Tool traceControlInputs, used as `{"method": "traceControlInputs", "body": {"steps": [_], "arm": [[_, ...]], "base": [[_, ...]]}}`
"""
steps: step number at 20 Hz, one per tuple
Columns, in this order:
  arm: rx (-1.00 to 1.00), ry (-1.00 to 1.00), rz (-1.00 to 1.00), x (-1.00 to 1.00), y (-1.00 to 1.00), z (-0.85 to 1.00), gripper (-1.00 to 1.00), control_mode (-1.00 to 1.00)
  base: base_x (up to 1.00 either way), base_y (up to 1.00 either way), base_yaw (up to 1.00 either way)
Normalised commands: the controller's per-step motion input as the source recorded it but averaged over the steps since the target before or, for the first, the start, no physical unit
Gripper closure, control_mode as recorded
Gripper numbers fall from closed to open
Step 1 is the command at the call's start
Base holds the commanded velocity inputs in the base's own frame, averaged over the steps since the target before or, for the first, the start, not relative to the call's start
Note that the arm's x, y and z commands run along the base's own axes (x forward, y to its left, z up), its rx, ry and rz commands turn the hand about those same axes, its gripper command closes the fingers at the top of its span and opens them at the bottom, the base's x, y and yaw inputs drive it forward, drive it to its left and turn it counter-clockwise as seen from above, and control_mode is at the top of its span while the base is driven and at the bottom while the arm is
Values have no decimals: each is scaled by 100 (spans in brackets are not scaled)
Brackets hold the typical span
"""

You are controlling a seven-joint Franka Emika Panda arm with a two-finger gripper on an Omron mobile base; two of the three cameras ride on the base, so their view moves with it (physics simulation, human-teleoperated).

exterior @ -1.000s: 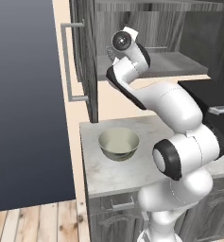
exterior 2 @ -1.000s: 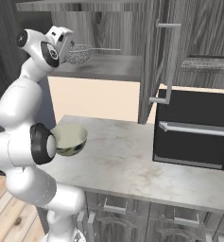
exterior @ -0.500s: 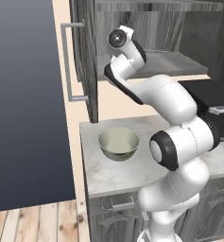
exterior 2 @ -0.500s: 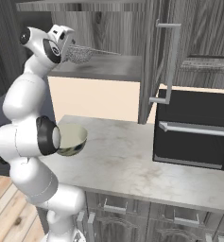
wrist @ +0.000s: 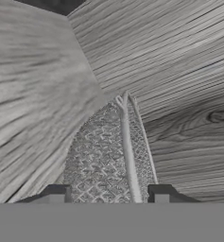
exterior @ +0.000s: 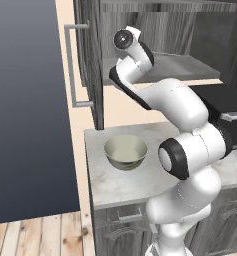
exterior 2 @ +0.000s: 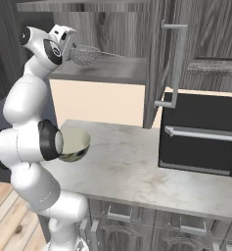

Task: Open the cabinet and setup a tea strainer by placing it in the bowl upright.

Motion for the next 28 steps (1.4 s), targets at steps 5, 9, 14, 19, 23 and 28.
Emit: {"method": "traceControlInputs", "body": {"steps": [5, 9, 14, 19, 23, 28], "arm": [[0, 0, 0, -3, 0, 0, 100, -100], [-7, 0, -1, -14, 0, -7, 100, -100], [-2, -1, -1, -29, 0, -2, 100, -100], [0, -3, -4, -70, -1, 0, 100, -100], [0, -2, -4, -100, -25, 1, 100, -100], [0, 0, -1, -100, -38, 0, 100, -100]], "base": [[0, 0, 0], [0, 0, 0], [0, 0, 0], [0, 0, 0], [0, 0, 0], [0, 0, 0]]}}
